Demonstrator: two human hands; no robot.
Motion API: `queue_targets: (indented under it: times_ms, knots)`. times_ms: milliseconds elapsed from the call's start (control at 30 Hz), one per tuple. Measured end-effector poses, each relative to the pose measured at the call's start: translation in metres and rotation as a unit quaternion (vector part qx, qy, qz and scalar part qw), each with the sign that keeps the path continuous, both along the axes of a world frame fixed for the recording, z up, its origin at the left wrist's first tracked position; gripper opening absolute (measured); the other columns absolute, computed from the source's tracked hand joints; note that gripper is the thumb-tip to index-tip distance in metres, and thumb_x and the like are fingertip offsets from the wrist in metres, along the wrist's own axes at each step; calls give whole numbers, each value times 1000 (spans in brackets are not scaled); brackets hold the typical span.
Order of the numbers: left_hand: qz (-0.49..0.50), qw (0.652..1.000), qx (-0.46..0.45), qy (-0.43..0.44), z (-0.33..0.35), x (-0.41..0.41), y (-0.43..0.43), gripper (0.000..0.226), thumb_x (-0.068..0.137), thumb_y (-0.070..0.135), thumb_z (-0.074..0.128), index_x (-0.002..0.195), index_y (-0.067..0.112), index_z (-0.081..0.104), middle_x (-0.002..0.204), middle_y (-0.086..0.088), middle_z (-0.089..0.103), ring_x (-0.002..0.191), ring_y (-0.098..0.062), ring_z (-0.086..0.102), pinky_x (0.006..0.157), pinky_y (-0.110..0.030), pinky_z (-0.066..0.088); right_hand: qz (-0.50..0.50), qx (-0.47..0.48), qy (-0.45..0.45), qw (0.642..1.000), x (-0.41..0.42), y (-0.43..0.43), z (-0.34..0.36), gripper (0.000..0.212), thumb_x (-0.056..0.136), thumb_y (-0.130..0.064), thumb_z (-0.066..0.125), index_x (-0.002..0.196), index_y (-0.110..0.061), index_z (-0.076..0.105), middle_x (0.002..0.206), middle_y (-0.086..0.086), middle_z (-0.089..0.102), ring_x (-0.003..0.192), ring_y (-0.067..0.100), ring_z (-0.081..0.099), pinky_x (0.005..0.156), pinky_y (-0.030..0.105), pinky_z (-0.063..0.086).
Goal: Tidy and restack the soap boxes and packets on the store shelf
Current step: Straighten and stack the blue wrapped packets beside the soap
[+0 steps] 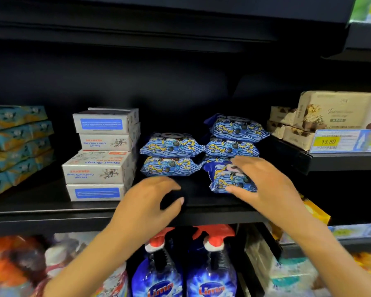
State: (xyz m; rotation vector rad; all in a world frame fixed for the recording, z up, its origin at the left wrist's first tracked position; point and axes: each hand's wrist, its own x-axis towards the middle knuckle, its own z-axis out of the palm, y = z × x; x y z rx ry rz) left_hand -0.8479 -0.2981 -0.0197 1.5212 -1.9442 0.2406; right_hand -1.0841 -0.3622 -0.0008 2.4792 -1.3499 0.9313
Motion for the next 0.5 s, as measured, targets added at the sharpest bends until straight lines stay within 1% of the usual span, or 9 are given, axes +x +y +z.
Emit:
queue_targets:
  times_ms: [33, 67, 100, 200, 300, 333, 400, 467, 500]
  knots:
    - [17, 1000, -3, 6, -6, 0, 0, 33, 87, 44, 57, 108, 21, 70, 111, 10, 68, 107, -13, 61, 87, -26, 46, -37, 34, 54, 997, -2, -6, 2, 72, 82, -58, 54, 143, -24, 33, 146, -7, 35, 135, 10, 29, 104, 19, 25]
    - [29, 999, -12, 13, -10, 0, -1, 34, 87, 46, 55, 107, 22, 70, 109, 11, 68, 106, -12, 61, 84, -26, 47, -59, 44, 95, 993, -2, -11, 2, 75, 84, -62, 47, 145, -25, 25, 150, -8, 29, 137, 9, 22, 106, 20, 23]
    - [37, 999, -17, 22, -11, -1, -2, 34, 87, 47, 55, 105, 23, 71, 106, 12, 69, 104, -11, 62, 81, -26, 47, -69, 36, 122, 989, -1, -14, 1, 76, 84, -65, 42, 146, -25, 22, 150, -8, 28, 137, 10, 22, 105, 20, 22]
    - [34, 999, -24, 12, -12, -1, -3, 29, 89, 44, 55, 99, 24, 73, 100, 12, 70, 99, -11, 62, 77, -28, 50, -51, 6, 131, 990, 0, -10, 0, 81, 78, -73, 37, 143, -25, 29, 145, -8, 35, 132, 11, 29, 102, 21, 26]
    - [27, 999, -25, -7, -11, -2, -1, 30, 86, 41, 53, 91, 20, 75, 92, 9, 72, 91, -15, 66, 69, -31, 54, -5, 39, 92, 995, -2, -5, 8, 96, 58, -86, 28, 137, -33, 40, 137, -11, 44, 125, 9, 35, 100, 26, 34]
    - [30, 999, -29, -9, -11, -3, -1, 30, 84, 40, 53, 88, 19, 75, 89, 8, 72, 87, -16, 67, 66, -31, 54, 9, 65, 84, 994, -4, -6, 13, 100, 53, -89, 30, 137, -35, 40, 136, -11, 43, 125, 8, 35, 101, 27, 35]
    - [35, 999, -24, -8, -10, -4, 1, 31, 82, 40, 52, 87, 20, 75, 88, 8, 72, 87, -17, 67, 66, -31, 54, 25, 131, 102, 986, -4, -12, 21, 108, 49, -89, 41, 142, -34, 32, 141, -9, 37, 128, 9, 31, 104, 26, 29]
    - [41, 999, -15, 8, -10, -4, 1, 32, 87, 45, 53, 96, 23, 73, 95, 9, 72, 94, -15, 65, 72, -30, 51, 33, 206, 119, 971, -2, -18, 27, 106, 58, -77, 59, 146, -29, 24, 146, -8, 31, 131, 10, 29, 103, 22, 26]
    - [46, 998, -12, 28, -10, -2, 0, 31, 89, 47, 54, 103, 25, 71, 100, 10, 71, 98, -13, 64, 76, -29, 49, 38, 229, 111, 966, -2, -21, 28, 102, 63, -68, 67, 146, -26, 24, 146, -8, 32, 130, 9, 32, 102, 19, 27]
